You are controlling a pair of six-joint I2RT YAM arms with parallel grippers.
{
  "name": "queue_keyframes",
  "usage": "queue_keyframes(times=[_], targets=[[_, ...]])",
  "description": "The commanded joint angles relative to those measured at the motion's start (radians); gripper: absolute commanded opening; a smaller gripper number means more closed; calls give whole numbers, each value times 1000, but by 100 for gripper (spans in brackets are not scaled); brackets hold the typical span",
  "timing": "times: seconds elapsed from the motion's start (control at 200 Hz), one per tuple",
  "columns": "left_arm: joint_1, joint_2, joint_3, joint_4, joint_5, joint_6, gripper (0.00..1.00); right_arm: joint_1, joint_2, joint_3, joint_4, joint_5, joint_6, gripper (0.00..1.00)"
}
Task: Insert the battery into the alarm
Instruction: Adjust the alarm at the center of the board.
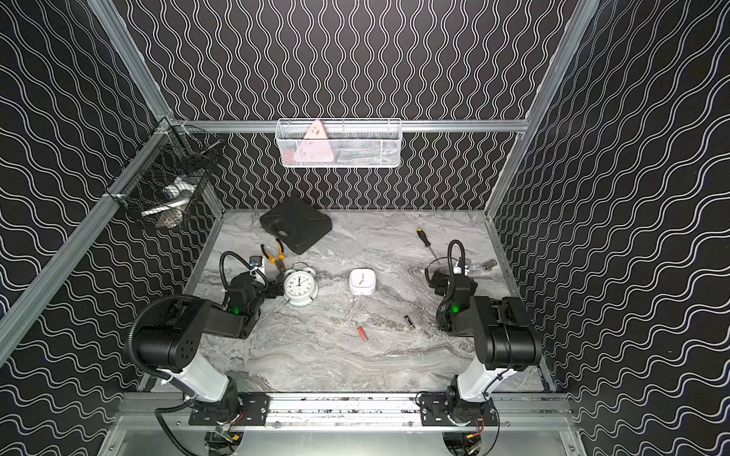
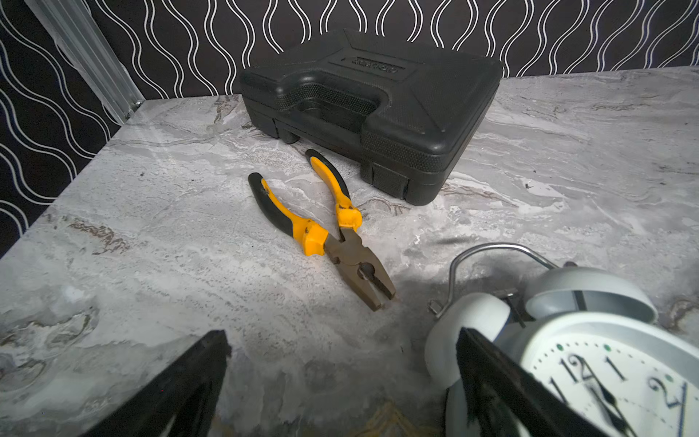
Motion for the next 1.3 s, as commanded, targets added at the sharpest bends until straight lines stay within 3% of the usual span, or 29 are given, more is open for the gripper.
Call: queue_keyframes(times=[0.0, 1.006, 1.121, 1.296], targets=[[2, 0, -1, 10, 2, 11, 99, 1, 1, 2, 27, 2, -7, 99], [3, -4, -8, 17, -10, 6, 99, 1, 1, 8, 15, -2, -1, 99], [-3, -101, -50, 26, -59, -2, 99, 1, 1, 0, 30, 5, -4, 99], [-90, -302, -14, -192, -186, 57, 99, 1, 1, 3, 24, -3, -8, 99]])
